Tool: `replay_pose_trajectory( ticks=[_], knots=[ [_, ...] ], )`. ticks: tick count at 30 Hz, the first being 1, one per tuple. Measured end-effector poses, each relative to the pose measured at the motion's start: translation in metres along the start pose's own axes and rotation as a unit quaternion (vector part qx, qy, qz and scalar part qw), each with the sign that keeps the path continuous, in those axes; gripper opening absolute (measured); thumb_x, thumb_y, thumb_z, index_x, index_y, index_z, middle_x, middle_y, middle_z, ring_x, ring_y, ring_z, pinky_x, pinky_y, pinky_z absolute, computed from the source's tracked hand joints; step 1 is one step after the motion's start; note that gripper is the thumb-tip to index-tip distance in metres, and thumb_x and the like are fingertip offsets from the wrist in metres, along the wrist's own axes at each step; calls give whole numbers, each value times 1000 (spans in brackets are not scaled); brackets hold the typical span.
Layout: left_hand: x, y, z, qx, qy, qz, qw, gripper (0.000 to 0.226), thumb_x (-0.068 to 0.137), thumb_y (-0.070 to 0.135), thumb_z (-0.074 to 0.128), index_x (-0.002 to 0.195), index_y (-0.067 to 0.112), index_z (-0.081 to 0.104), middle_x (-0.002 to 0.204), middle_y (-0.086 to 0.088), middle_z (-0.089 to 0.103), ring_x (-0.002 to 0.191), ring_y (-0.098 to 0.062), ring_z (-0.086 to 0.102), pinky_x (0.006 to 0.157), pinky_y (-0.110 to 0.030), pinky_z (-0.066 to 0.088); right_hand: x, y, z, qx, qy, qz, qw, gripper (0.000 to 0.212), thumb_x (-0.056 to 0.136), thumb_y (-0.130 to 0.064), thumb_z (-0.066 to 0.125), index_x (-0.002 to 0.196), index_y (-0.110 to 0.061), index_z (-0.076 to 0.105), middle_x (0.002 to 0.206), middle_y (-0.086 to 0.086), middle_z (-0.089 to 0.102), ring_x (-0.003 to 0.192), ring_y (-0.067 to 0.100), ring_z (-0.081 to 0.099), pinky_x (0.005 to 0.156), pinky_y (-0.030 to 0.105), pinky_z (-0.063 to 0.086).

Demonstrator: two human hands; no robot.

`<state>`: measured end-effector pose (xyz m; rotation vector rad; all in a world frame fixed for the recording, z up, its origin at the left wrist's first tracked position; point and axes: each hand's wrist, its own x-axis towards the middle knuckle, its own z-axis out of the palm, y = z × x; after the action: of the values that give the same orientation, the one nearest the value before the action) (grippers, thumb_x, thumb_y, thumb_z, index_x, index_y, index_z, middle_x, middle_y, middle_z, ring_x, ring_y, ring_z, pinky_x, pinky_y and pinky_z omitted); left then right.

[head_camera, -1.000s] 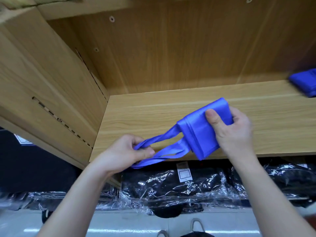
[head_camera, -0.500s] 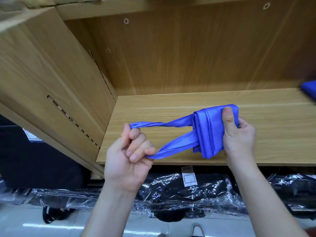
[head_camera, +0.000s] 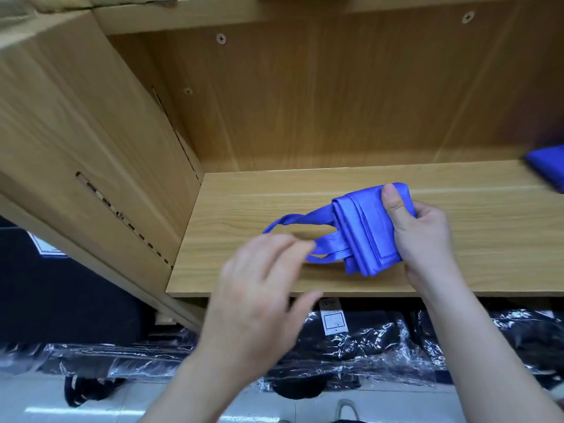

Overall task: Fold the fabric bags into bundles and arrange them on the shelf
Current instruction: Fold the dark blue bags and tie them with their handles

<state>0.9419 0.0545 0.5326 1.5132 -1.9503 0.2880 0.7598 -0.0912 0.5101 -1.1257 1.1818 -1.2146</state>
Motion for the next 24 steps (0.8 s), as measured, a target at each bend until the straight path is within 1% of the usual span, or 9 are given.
replay_pose_trajectory(
  ticks=[3, 8, 12, 14, 16, 18, 21, 23, 24],
  knots=[
    [6, 2, 25, 98, -75, -15, 992, 75, 70, 38, 79, 134, 14, 46, 125, -2, 57, 116, -23, 54, 108, -45, 35, -2, -2, 2, 16, -46, 41, 998, 68, 60, -71, 73, 81, -7, 68, 77, 11, 65, 69, 19, 58, 63, 31, 45],
    [16, -36, 24, 126, -101, 80, 984, 13, 81, 21, 56, 81, 15, 68, 79, 0, 63, 80, -24, 64, 103, -40, 41, 2, -5, -13, 25, -87, 76, 993, 64, 57, -70, 74, 75, -9, 74, 80, 13, 74, 68, 20, 67, 64, 31, 52],
    [21, -39, -9, -2, -203, 120, 972, 30, 80, 27, 57, 55, 21, 43, 49, 3, 42, 48, -19, 43, 100, -39, 50, 7, -8, -21, 9, -98, 87, 991, 52, 63, -63, 70, 69, -11, 69, 66, 5, 70, 54, 15, 62, 52, 22, 49],
    [24, -27, -29, -131, -256, 73, 955, 42, 83, 25, 63, 52, 19, 35, 47, 3, 30, 49, -18, 27, 98, -39, 50, 9, -6, -22, -12, -102, 95, 990, 53, 64, -61, 69, 74, -9, 69, 68, 6, 71, 57, 16, 64, 54, 23, 50],
    [31, -17, -48, -309, -335, -8, 890, 39, 84, 22, 66, 53, 12, 44, 50, 5, 35, 51, -21, 33, 81, -47, 53, 7, -5, -17, -24, -125, 102, 987, 49, 68, -56, 67, 73, -7, 69, 66, 6, 71, 54, 15, 63, 51, 21, 49],
    [36, -13, -59, -473, -373, -60, 796, 20, 81, 15, 60, 62, 11, 63, 57, 3, 59, 55, -27, 55, 67, -53, 52, 3, -2, -9, -26, -150, 112, 982, 45, 69, -54, 67, 68, -8, 69, 63, 6, 70, 50, 13, 62, 48, 20, 47],
    [41, -7, -54, -654, -303, -102, 686, 31, 78, -2, 49, 95, 4, 74, 90, -17, 73, 85, -37, 69, 82, -57, 53, -2, -1, 3, -28, -171, 131, 976, 46, 65, -56, 68, 60, -11, 65, 55, 5, 65, 43, 13, 55, 46, 21, 41],
    [42, 0, -44, -737, -239, -150, 614, 35, 83, -5, 59, 113, 8, 71, 114, -14, 70, 96, -33, 70, 79, -42, 58, -4, -1, 8, -30, -181, 135, 974, 48, 65, -58, 68, 60, -11, 63, 54, 4, 62, 42, 13, 51, 46, 21, 38],
    [43, 3, -39, -751, -201, -179, 604, 40, 80, -2, 62, 114, 15, 72, 120, -5, 69, 96, -30, 71, 71, -33, 60, -4, -1, 8, -30, -183, 131, 974, 48, 66, -58, 67, 61, -10, 64, 54, 4, 62, 42, 13, 51, 45, 20, 39]
  ],
)
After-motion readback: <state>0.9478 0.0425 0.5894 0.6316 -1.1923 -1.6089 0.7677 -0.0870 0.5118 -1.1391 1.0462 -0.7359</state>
